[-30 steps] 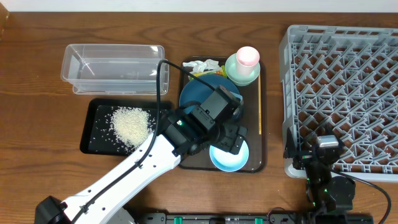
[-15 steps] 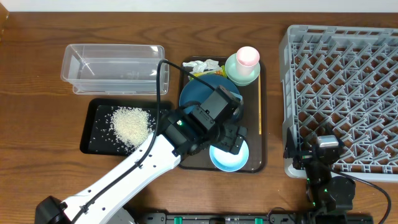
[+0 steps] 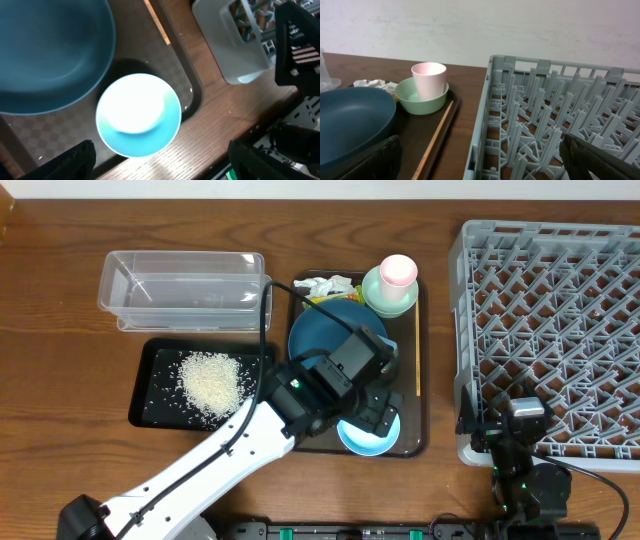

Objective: Sort waste into correct bins and load items into the dishwasher rack

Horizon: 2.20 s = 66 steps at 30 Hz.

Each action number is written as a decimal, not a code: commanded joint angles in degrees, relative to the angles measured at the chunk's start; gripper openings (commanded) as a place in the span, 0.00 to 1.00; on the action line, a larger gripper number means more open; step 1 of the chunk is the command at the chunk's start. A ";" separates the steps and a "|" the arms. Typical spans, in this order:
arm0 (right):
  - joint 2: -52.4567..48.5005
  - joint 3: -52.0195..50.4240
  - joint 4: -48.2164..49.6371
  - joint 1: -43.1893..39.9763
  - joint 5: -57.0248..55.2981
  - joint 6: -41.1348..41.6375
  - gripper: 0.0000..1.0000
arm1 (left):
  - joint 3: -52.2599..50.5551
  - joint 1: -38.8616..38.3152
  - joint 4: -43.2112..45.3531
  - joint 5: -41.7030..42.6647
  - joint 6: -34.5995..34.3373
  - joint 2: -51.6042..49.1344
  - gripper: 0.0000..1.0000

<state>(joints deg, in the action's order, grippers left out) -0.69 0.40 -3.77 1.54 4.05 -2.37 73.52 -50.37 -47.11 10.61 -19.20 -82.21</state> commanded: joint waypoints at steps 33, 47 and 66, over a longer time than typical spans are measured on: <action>0.31 -0.09 -0.24 0.52 -0.37 -0.70 0.99 | -0.66 -2.49 -0.22 0.31 1.20 -4.26 0.87; 0.31 -0.09 -0.24 0.52 -0.37 -0.70 0.99 | -0.66 -2.49 0.92 0.28 1.44 -4.26 0.87; 0.31 -0.09 -0.24 0.52 -0.37 -0.70 0.99 | 4.52 -2.43 2.62 -9.64 3.56 -4.22 0.87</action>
<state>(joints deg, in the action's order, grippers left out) -0.69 0.40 -3.77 1.54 4.05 -2.35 75.44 -52.73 -44.14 7.11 -17.12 -86.48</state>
